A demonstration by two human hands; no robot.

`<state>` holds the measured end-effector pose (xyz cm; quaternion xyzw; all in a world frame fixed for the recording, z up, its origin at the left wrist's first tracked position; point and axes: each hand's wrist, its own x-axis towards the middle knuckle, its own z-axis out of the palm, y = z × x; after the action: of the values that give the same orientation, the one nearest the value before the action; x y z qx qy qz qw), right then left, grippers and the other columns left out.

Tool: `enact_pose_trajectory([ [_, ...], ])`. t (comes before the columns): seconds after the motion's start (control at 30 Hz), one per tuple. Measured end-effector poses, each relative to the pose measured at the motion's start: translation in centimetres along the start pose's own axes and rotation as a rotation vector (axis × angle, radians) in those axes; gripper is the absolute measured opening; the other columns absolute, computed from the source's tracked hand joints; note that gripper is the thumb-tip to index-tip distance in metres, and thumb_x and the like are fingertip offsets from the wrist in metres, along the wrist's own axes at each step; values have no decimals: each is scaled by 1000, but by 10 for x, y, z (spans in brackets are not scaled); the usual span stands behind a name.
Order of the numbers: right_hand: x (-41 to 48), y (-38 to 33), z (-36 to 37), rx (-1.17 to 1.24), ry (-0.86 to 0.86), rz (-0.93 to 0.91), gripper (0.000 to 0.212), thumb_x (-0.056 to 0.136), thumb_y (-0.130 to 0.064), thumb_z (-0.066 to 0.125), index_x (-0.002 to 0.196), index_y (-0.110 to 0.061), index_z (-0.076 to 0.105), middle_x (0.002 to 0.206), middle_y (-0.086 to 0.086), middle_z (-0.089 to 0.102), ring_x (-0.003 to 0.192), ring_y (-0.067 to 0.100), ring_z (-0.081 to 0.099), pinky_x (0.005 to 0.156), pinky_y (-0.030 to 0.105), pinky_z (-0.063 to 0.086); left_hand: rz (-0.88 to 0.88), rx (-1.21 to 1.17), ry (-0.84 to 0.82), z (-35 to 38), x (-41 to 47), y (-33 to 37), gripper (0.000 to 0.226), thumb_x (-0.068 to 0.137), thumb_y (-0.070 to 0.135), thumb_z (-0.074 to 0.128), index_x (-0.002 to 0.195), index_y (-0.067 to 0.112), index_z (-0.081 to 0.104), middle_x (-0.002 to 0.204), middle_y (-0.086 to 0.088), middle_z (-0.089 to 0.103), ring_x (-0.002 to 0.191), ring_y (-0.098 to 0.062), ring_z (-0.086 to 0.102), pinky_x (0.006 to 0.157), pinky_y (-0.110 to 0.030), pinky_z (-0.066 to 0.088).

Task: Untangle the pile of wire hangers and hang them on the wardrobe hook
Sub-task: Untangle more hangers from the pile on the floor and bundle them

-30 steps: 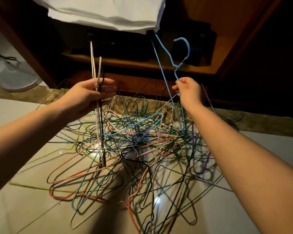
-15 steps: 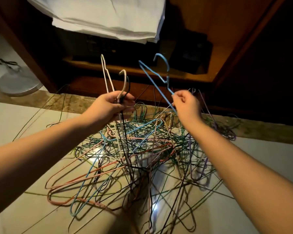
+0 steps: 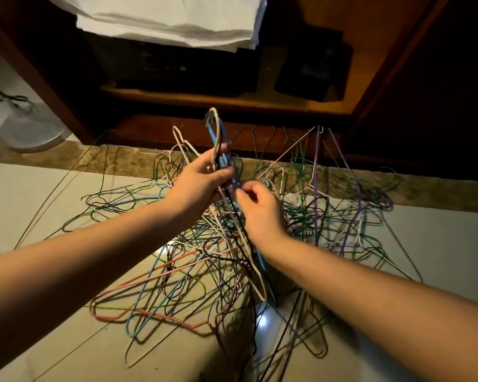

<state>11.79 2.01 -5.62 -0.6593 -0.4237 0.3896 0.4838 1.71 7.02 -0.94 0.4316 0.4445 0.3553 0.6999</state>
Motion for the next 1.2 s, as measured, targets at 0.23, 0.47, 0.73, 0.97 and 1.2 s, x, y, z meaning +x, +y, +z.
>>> enact_pose_trajectory([
  [0.23,-3,21,-17,-241,-133,22,24,92,-21,54,114,-15,61,113,7,59,95,21,55,78,27,45,52,214,10,-7,-1,-15,24,95,5,44,98,19,63,76,0,51,69,-10,55,72,-30,54],
  [0.47,-13,90,-90,-855,-79,278,43,90,-30,57,129,-19,44,133,9,43,124,28,37,99,34,33,40,333,49,-14,-8,-18,24,95,6,45,96,20,64,78,0,46,69,-12,47,72,-32,56],
  [0.73,-16,100,-77,-1043,-218,247,70,84,-69,37,139,-26,37,142,2,39,132,25,29,105,43,24,-19,396,-30,-22,-4,-29,36,96,9,44,104,40,63,72,3,37,59,-8,40,53,-22,49],
  [0.97,19,97,-76,-1024,-169,187,79,84,-66,44,143,-16,28,151,1,25,138,24,22,109,45,21,-45,369,-2,-28,-2,-33,34,97,5,40,106,29,63,70,2,34,47,-4,33,45,-19,26],
  [1.2,78,86,-81,-970,-108,231,61,89,-45,55,137,-10,39,146,10,32,133,33,30,107,49,32,-39,418,125,-44,1,-29,30,96,7,41,110,29,56,71,2,39,55,-8,32,44,-16,28],
])
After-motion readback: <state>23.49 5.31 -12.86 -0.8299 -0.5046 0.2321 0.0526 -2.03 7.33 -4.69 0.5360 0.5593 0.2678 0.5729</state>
